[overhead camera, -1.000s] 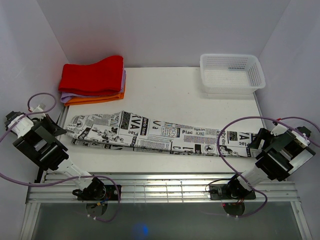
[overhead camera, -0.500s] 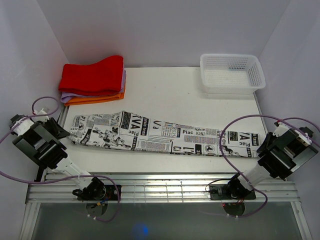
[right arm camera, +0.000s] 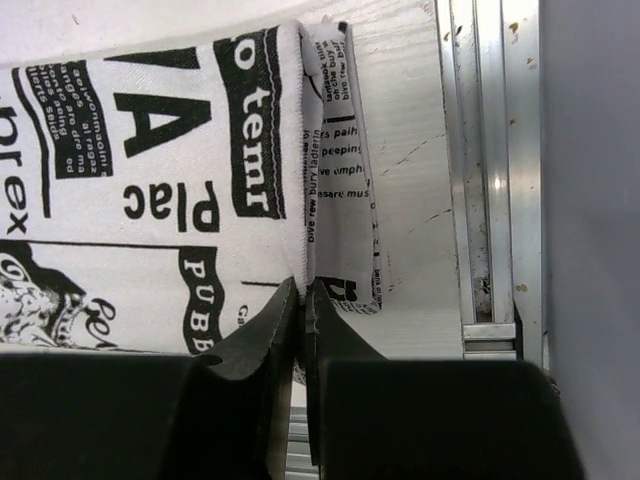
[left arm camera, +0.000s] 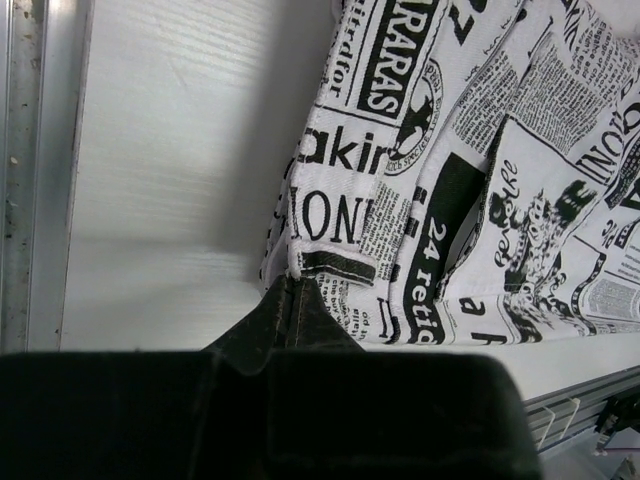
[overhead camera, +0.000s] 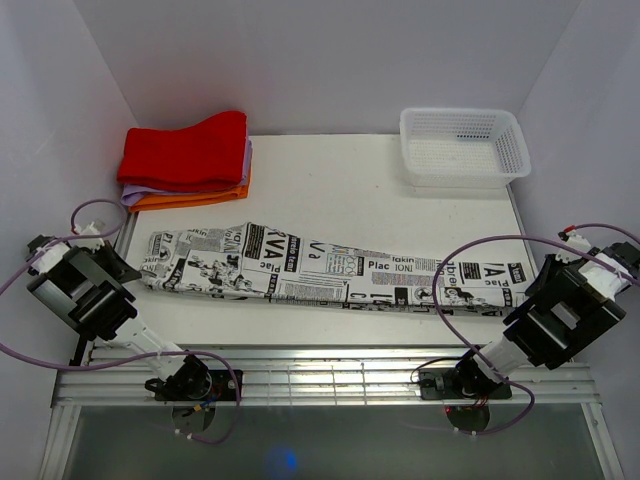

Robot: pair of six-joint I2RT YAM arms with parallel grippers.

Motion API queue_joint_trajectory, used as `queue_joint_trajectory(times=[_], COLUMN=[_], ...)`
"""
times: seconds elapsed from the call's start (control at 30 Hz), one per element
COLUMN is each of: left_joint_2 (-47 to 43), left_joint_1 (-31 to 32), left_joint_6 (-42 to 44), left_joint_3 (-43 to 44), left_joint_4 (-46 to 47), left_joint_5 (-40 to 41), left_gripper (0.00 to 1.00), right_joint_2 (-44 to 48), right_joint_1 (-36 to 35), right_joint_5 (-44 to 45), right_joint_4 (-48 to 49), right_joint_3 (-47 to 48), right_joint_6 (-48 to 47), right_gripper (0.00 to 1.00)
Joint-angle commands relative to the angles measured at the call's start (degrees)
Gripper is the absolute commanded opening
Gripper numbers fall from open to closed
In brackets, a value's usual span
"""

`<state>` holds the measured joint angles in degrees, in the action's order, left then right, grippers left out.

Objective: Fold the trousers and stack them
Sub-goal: Fold the trousers

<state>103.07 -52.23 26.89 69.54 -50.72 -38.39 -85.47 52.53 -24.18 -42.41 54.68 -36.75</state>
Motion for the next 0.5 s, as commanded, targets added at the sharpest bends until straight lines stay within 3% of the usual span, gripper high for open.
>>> queue_joint_trajectory(times=[0.0, 0.23, 0.47], left_joint_2=[-2.26, -2.96, -4.72], left_joint_1=[-0.6, -0.6, -0.86], left_joint_6=[1.14, 3.16, 5.36], left_joint_3=[-0.72, -1.95, -3.09], left_joint_4=[2.38, 2.47, 0.8], left_joint_5=[-0.72, -0.45, -6.43], left_gripper=[0.0, 0.0, 0.0], right_joint_2=[-0.21, 1.44, 3.03], right_joint_1=[0.46, 0.82, 0.64], right_joint_5=[0.98, -0.68, -7.45], right_joint_4=[1.63, 5.15, 1.28], right_joint_3=[3.07, 0.87, 3.24], right_joint_6=[-0.86, -0.69, 0.89], right_gripper=[0.08, 0.08, 0.08])
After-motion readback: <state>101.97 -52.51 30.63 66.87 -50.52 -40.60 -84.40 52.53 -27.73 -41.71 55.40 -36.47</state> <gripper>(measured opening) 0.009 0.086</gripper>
